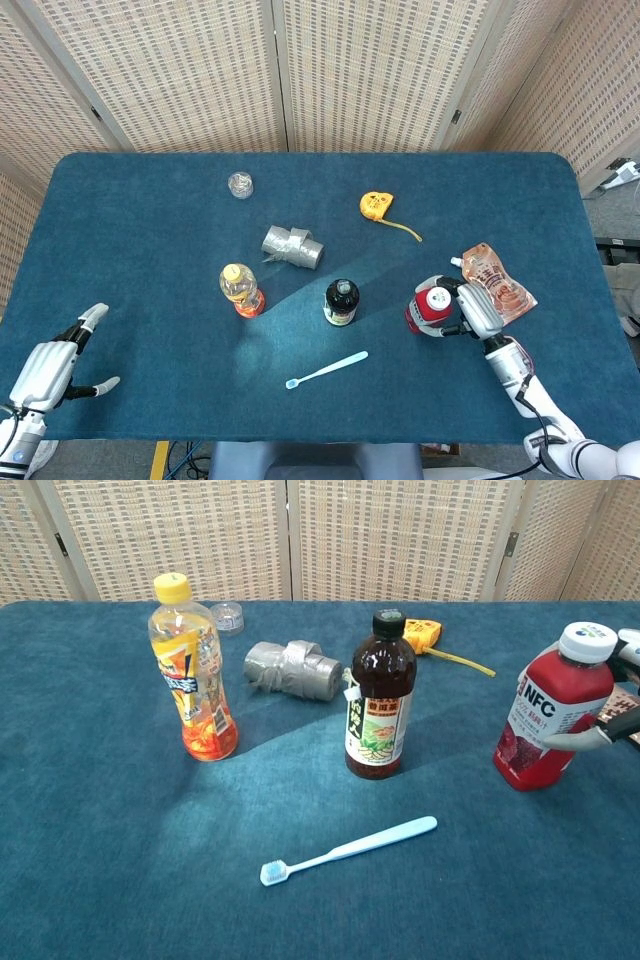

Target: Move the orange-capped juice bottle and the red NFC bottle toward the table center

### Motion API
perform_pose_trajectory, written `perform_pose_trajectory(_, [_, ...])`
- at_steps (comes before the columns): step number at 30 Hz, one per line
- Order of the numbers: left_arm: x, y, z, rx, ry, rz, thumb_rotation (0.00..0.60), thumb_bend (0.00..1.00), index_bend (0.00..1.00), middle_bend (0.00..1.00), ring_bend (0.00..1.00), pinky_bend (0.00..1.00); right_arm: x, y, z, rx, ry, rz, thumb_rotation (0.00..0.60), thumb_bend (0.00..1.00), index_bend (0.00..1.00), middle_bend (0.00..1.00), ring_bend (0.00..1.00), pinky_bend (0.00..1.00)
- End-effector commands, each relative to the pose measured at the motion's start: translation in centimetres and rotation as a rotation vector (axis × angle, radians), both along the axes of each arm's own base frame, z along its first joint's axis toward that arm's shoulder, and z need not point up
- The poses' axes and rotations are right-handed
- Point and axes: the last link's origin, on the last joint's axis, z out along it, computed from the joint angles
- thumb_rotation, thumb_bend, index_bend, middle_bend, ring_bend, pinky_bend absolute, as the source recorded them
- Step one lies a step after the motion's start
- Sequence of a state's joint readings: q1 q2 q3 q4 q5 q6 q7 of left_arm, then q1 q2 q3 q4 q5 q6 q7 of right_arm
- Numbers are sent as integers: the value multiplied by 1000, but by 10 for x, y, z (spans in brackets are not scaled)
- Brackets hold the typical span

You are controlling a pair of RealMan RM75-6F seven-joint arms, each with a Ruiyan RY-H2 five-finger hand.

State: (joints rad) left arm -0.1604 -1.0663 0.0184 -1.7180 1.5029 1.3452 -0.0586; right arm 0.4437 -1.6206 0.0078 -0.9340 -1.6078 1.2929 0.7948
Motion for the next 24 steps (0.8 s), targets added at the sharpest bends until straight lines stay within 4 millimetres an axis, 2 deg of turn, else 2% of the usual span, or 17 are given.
perform_pose_trajectory(1, [0, 0, 0, 0, 1, 0, 600, 60, 37, 71, 231, 378, 1, 0, 1, 3, 4, 7, 600, 0, 161, 222, 340, 471])
perform_pose_trajectory(6, [0, 0, 0, -2, 3, 1, 600, 60, 37, 71, 231, 378, 3, 1, 8, -18, 5, 22, 600, 0, 47, 135, 253, 469])
perform_pose_trajectory(15, [0, 0, -1, 0, 8, -2, 600, 60, 37, 71, 231, 378, 7, 9, 34, -74, 78, 56, 600, 0, 41, 122, 215, 426])
perform_pose_trajectory(24, [1, -4, 1, 18, 18, -8, 600, 60, 37, 71, 231, 378, 7, 34, 78, -132, 298, 17, 600, 0, 42, 149, 209, 406])
